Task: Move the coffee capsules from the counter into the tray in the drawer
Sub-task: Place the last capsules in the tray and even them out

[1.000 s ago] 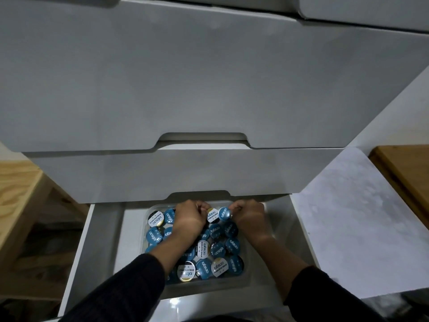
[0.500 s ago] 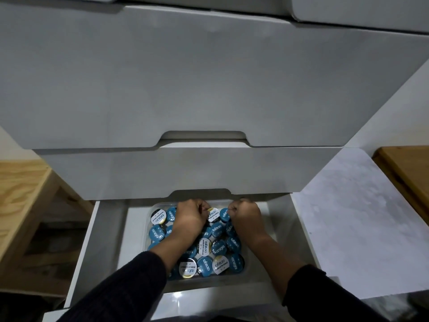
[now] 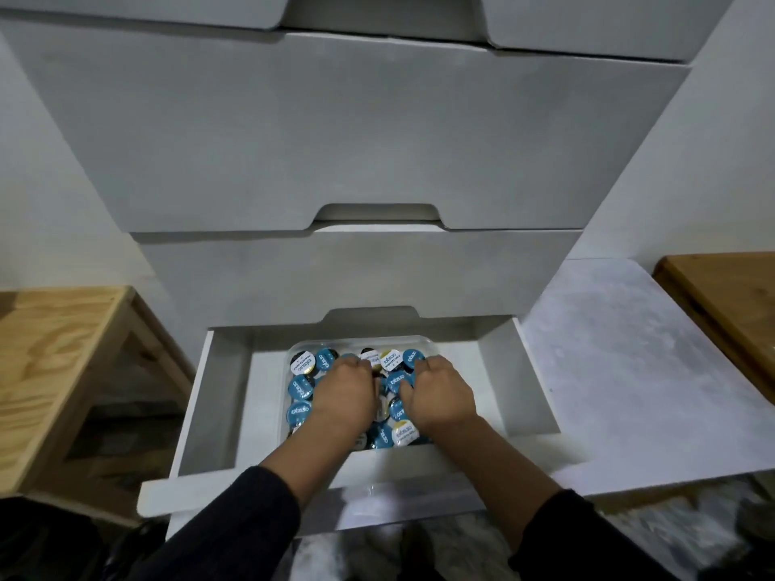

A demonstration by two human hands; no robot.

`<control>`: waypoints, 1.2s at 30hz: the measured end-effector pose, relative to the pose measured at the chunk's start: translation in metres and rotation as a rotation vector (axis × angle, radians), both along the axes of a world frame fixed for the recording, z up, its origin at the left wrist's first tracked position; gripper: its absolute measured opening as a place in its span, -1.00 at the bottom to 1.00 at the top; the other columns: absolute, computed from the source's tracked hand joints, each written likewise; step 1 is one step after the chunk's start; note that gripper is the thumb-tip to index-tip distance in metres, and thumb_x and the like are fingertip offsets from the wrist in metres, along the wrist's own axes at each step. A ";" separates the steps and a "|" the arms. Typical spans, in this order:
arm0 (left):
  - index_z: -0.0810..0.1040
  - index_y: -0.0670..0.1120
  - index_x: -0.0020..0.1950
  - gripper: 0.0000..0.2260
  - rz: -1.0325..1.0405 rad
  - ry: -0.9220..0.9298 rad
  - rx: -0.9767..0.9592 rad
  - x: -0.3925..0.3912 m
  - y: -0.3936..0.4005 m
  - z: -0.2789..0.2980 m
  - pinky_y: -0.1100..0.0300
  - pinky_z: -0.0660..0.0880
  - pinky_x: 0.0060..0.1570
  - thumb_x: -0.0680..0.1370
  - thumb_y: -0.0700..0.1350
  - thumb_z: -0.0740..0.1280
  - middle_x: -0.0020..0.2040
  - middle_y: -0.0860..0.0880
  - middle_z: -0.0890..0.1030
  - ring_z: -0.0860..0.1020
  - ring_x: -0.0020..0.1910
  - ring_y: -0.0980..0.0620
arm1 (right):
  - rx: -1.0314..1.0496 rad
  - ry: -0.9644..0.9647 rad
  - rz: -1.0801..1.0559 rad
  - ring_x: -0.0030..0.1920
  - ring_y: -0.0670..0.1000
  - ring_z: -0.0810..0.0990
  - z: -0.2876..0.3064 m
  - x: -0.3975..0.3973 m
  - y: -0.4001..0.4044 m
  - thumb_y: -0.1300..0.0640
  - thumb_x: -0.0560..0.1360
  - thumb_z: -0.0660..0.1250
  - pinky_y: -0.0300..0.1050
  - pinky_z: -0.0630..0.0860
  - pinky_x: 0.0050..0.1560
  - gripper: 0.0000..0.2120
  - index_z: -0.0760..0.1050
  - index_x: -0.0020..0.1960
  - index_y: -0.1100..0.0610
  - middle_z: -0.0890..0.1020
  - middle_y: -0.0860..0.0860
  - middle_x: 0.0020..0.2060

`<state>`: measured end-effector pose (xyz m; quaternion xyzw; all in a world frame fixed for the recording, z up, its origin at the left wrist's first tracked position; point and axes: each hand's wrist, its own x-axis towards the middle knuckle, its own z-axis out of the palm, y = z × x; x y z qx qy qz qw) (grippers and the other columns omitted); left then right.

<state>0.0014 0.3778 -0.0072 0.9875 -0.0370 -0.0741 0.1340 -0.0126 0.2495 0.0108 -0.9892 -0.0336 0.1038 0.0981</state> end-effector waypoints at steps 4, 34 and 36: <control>0.46 -0.15 0.23 -0.69 0.051 -0.172 -0.034 -0.027 0.007 0.018 0.14 0.43 0.07 0.60 -0.02 0.11 0.20 -0.11 0.50 0.45 0.19 -0.04 | 0.059 -0.146 -0.059 0.26 0.12 0.39 0.007 -0.016 0.002 0.02 0.59 0.05 -0.09 0.29 0.29 -0.59 0.37 0.28 0.27 0.48 0.19 0.23; -0.28 -0.19 0.48 -0.02 0.613 -0.641 -0.578 -0.177 0.025 -0.085 -0.04 0.00 0.48 0.43 0.17 0.35 0.50 -0.27 -0.29 -0.24 0.50 -0.19 | 0.416 -0.706 -0.387 0.51 0.13 -0.16 -0.096 -0.159 -0.014 -0.20 0.50 0.18 -0.07 -0.07 0.47 -0.16 -0.18 0.49 0.24 -0.15 0.21 0.50; -0.29 -0.21 0.48 0.02 0.620 -0.675 -0.622 -0.167 0.027 -0.087 -0.12 0.05 0.48 0.41 0.20 0.37 0.50 -0.28 -0.29 -0.24 0.50 -0.20 | 0.471 -0.738 -0.445 0.51 0.14 -0.13 -0.097 -0.146 -0.011 -0.21 0.49 0.19 -0.13 -0.10 0.45 -0.13 -0.19 0.48 0.26 -0.14 0.22 0.50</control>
